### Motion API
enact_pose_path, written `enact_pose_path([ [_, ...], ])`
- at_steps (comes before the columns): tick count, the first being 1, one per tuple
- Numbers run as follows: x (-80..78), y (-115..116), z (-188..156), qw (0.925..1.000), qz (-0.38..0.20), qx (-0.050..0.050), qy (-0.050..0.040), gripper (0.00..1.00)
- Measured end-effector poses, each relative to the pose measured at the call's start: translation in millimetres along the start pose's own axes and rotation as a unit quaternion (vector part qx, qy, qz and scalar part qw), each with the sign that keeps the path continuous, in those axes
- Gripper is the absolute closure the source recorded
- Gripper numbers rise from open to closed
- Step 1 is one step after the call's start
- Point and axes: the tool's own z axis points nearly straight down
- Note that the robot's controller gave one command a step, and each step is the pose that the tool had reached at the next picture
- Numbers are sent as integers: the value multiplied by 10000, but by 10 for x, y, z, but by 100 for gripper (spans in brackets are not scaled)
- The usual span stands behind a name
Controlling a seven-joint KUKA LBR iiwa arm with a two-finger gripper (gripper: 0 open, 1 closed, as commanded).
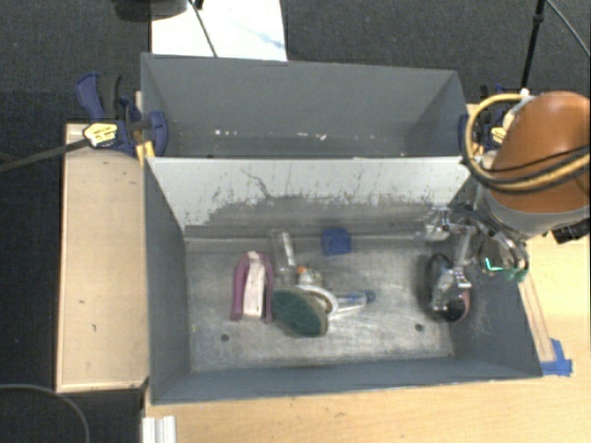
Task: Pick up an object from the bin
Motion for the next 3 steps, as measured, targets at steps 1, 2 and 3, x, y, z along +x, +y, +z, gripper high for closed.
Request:
enact_pose_path([
  [1, 114, 1492, 1316, 9966, -818, 4, -56, 0],
  [2, 377, 1163, 1022, 9996, 287, 4, -16, 0],
  [3, 442, 1148, 1028, 9956, 934, 0, -1, 0],
])
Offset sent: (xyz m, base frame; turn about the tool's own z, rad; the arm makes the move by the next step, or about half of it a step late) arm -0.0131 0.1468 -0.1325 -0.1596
